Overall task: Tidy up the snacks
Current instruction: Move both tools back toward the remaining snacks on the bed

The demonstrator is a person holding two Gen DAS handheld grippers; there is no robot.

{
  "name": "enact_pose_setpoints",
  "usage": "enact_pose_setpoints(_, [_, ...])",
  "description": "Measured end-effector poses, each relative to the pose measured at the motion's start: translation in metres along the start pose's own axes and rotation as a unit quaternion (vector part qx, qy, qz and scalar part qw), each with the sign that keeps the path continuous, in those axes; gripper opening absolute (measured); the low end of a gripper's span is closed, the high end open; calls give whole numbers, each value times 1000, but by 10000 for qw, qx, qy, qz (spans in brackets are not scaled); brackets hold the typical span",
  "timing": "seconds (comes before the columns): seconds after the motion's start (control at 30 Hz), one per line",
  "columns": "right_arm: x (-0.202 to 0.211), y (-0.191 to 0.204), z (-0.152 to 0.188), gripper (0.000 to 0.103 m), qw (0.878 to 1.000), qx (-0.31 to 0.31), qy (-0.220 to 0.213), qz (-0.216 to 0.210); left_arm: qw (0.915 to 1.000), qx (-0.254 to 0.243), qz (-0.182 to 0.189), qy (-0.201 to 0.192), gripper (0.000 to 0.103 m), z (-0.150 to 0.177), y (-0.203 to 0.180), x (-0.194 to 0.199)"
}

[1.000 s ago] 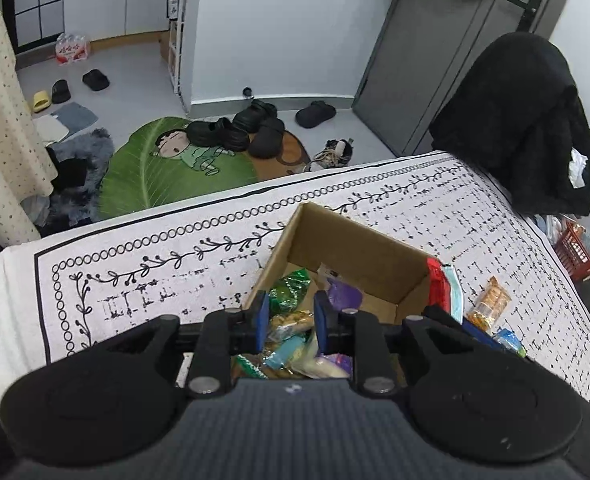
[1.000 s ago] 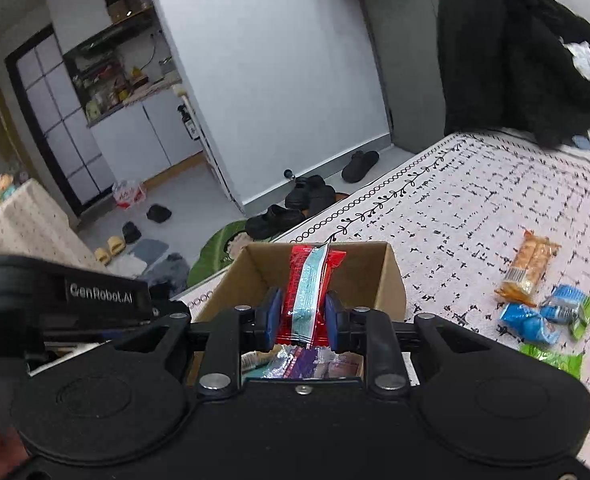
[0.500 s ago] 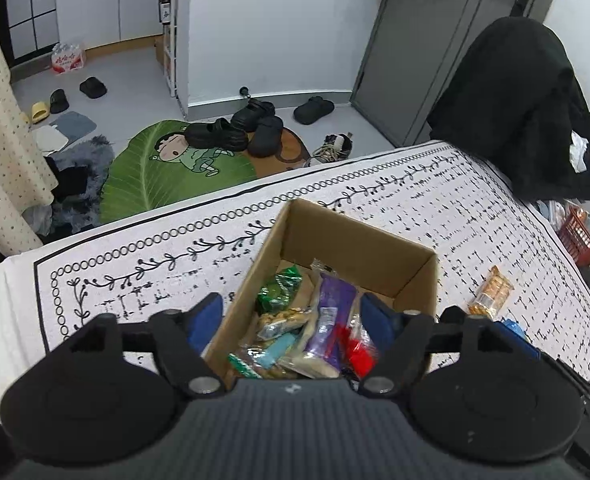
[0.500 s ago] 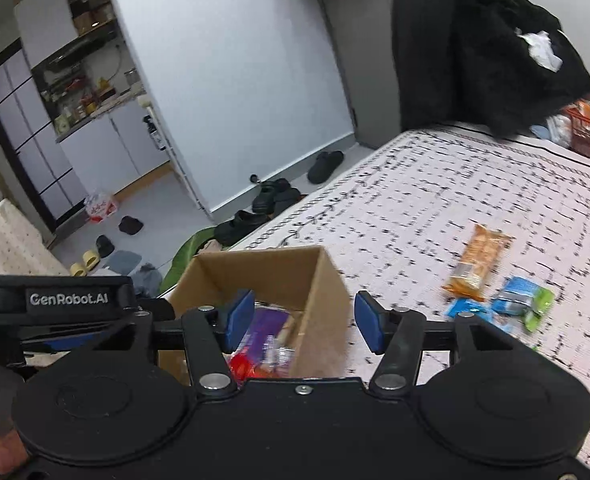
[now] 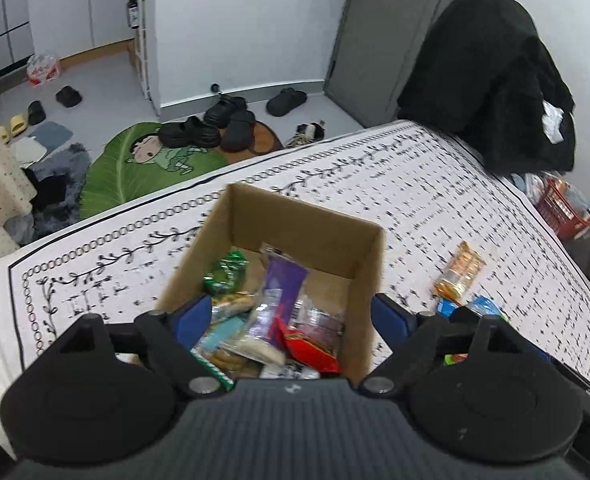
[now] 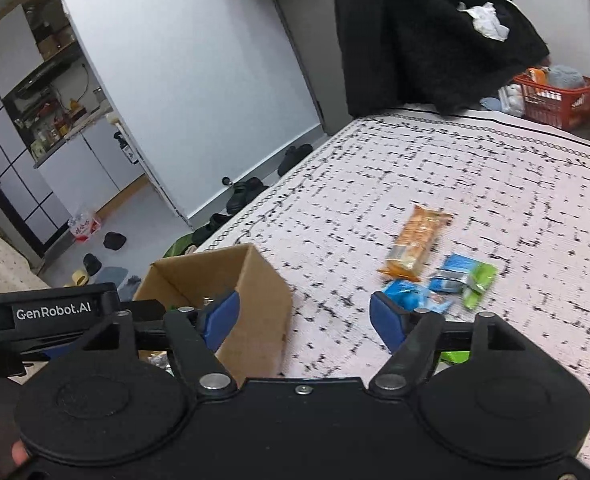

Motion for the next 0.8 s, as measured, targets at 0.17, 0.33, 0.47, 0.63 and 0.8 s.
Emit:
enact_pose_setpoints(0.17, [2, -27, 2, 80, 9998, -123, 14, 132, 9998, -170, 61, 57, 86, 4, -21, -6])
enact_pose_setpoints(0.33, [3, -53, 9, 81, 9994, -168, 127, 272, 9996, -216, 149, 134, 88, 9, -40, -14])
enact_pose_setpoints(0.47, [1, -71, 14, 82, 9986, -314, 229, 366, 9993, -249, 237, 137, 91, 13, -54, -20])
enact_pose_setpoints(0.63, [-1, -87, 19, 83, 9978, -400, 331, 401, 9991, -210, 305, 208, 91, 16, -71, -26])
enact_pose_setpoints(0.8, [-3, -97, 23, 89, 9969, -530, 419, 408, 9981, -299, 460, 293, 91, 20, -86, -31])
Point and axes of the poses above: each gripper's, at about its wrist camera, not at the fingertips, and x roughly against the way its jaws point, y to its left, z to its underside, the point moved 2 cm from there along -x, roughly the way its jaws point, and after that the axes turned 9 degrees about z, right-handed, at the moved point
